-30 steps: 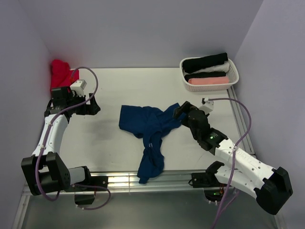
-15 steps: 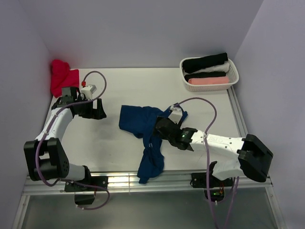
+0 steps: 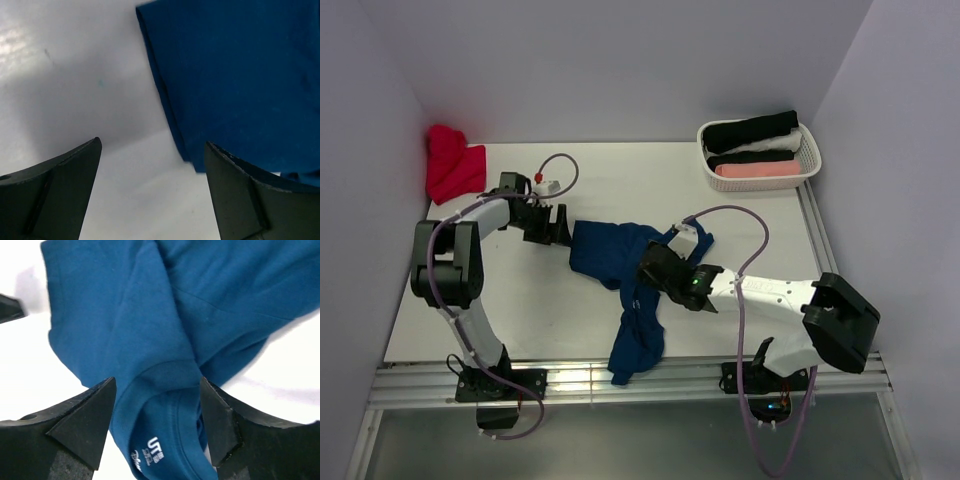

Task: Roll the t-shirts
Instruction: Flatten the tshirt

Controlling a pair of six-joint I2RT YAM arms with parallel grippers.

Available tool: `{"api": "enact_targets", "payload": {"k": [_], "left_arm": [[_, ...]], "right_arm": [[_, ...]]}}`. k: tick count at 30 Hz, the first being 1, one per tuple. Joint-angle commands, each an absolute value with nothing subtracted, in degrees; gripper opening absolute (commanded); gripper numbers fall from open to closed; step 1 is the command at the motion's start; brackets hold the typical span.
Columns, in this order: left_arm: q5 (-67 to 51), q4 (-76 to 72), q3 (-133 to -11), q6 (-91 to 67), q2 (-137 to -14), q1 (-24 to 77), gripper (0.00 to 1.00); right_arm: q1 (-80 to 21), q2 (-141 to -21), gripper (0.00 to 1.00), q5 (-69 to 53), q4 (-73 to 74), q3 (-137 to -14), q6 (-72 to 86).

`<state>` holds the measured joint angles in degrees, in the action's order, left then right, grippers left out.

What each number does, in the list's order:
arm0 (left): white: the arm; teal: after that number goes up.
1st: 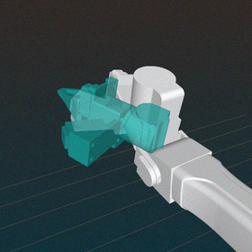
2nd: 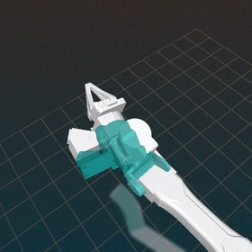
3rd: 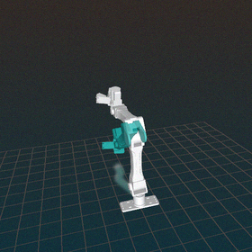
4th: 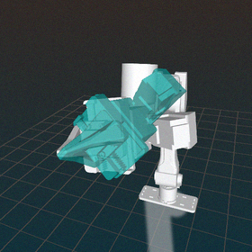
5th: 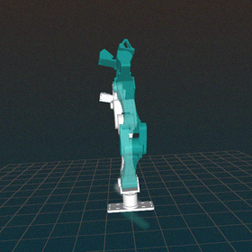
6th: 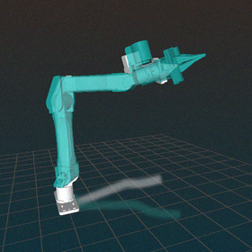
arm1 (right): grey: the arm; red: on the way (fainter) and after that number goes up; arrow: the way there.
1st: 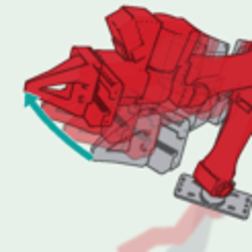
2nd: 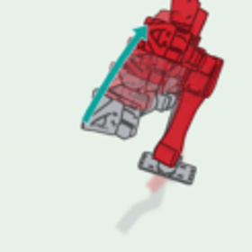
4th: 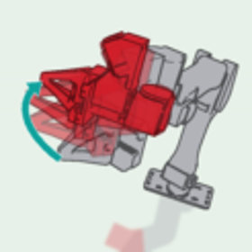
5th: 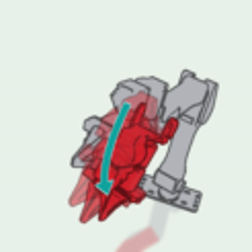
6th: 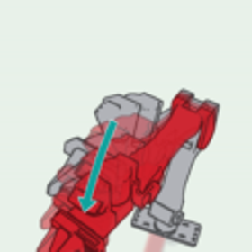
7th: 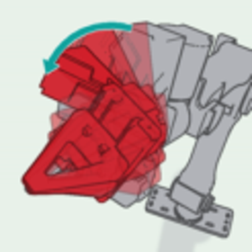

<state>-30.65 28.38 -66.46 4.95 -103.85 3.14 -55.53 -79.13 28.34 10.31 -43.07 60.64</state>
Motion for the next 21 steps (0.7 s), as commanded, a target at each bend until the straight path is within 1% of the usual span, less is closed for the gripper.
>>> {"api": "enact_targets", "payload": {"k": [1, 5, 6, 9, 11, 12, 13, 15, 16, 18, 19, 21], "left_arm": [[-32.43, 25.14, -71.01, 1.59, -107.48, 3.95, 0.88], [-33.05, 23.83, -74.34, 0.44, -112.22, 5.44, 0.87], [-32.87, 23.56, -74.79, -2.08, -112.93, 5.71, 0.87], [-31.91, 23.81, -77.5, -2.98, -116.09, 7.2, 0.84], [-32.08, 24.26, -78.83, -3.34, -118.29, 8.25, 0.81], [-31.82, 24.26, -79.97, -3.77, -118.82, 8.52, 0.79], [-31.82, 24.34, -80.42, -3.95, -119.44, 8.96, 0.74], [-31.55, 24.52, -81.82, -4.39, -120.76, 9.93, 0.7], [-31.55, 24.61, -82.17, -4.48, -121.11, 10.19, 0.62], [-31.29, 24.78, -83.4, -4.83, -121.99, 10.72, 0.5], [-31.12, 25.22, -83.84, -5.01, -122.43, 10.81, 0.39], [-31.2, 25.84, -85.42, -5.01, -122.87, 10.81, 0.25]], "right_arm": [[-55.63, -79.98, 0.72, 29.53, 6.6, -43.33, 61.87], [-54.67, -81.65, 0.66, 28.74, 6.77, -44.03, 61.87], [-54.49, -81.82, 0.64, 28.74, 6.68, -44.03, 62.05], [-53.71, -81.83, 0.6, 27.86, 6.16, -43.42, 62.23], [-53.53, -81.39, 0.57, 27.77, 6.06, -42.8, 62.49], [-53.26, -81.13, 0.53, 27.77, 6.15, -42.54, 62.66], [-53.26, -80.95, 0.51, 27.86, 6.07, -42.1, 62.75], [-53.0, -80.25, 0.47, 27.86, 5.8, -41.75, 62.84], [-52.74, -80.07, 0.42, 27.69, 5.89, -41.66, 62.84], [-52.56, -79.81, 0.36, 27.69, 5.98, -41.4, 62.84], [-52.38, -79.89, 0.3, 27.69, 6.24, -41.4, 62.84], [-52.12, -79.72, 0.23, 27.77, 6.5, -41.48, 62.75]]}}
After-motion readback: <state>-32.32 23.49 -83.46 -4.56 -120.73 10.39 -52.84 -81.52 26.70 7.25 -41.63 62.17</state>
